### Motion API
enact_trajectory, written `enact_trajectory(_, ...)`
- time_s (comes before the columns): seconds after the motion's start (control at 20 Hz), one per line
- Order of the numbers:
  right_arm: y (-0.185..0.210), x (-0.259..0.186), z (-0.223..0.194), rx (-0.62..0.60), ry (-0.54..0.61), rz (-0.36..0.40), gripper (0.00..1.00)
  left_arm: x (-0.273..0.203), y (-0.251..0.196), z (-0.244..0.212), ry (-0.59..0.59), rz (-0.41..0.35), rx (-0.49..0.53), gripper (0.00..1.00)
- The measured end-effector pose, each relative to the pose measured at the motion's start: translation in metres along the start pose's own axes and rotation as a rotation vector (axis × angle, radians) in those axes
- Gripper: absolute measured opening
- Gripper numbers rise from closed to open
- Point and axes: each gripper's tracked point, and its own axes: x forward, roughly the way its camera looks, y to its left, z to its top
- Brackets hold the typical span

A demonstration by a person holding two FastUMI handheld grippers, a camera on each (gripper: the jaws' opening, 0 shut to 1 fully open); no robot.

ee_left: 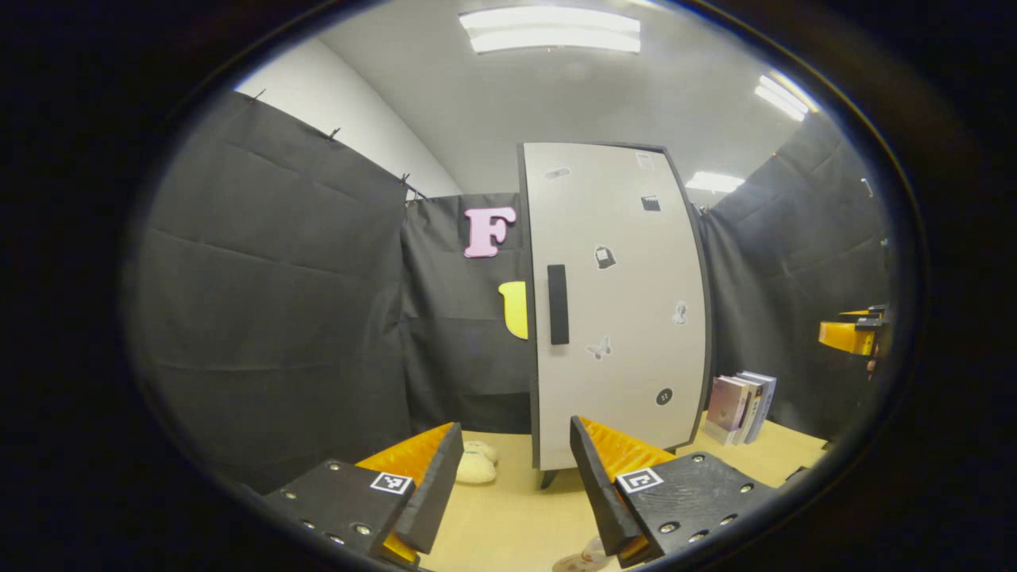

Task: Open the cabinet door with the right hand, grasp the bottle in the cabinet with the left hand and place it on the coaster, then close the cabinet door with the right hand.

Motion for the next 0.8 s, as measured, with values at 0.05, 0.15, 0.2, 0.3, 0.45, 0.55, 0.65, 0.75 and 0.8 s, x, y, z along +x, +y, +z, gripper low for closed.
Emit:
enact_trajectory(0.05,0.0000,0.0001,0.0002,0.002,0.000,-0.001,0.93,0.0013,-0.0002,-0.0012,-0.001,0.002,0.000,0.77)
enact_trajectory(0.15,0.0008,-0.0001,0.0002,0.004,0.000,-0.001,0.93,0.0013,0.0004,-0.0023,-0.003,0.006,-0.001,0.77)
enact_trajectory(0.2,0.0007,0.0000,0.0003,0.005,-0.002,-0.001,0.93,0.0003,0.0007,-0.0023,-0.003,0.007,-0.002,0.77)
enact_trajectory(0.3,0.0002,0.0003,0.0009,0.002,-0.004,-0.002,0.93,-0.0021,0.0022,-0.0038,-0.003,0.008,-0.002,0.77)
enact_trajectory(0.45,0.0008,0.0000,0.0000,0.005,-0.001,-0.002,0.93,-0.0019,0.0022,-0.0046,-0.003,0.010,0.004,0.77)
enact_trajectory(0.55,0.0011,-0.0006,-0.0004,0.008,0.002,-0.002,0.93,-0.0020,0.0024,-0.0051,-0.001,0.011,0.005,0.78)
enact_trajectory(0.65,0.0014,-0.0005,-0.0007,0.010,0.003,-0.003,0.93,-0.0019,0.0018,-0.0073,0.000,0.011,0.006,0.78)
enact_trajectory(0.75,0.0010,-0.0009,-0.0005,0.010,0.004,-0.003,0.93,-0.0024,0.0027,-0.0070,0.000,0.012,0.007,0.77)
enact_trajectory(0.8,0.0013,-0.0006,-0.0006,0.011,0.002,-0.003,0.93,-0.0026,0.0037,-0.0069,-0.001,0.013,0.005,0.72)
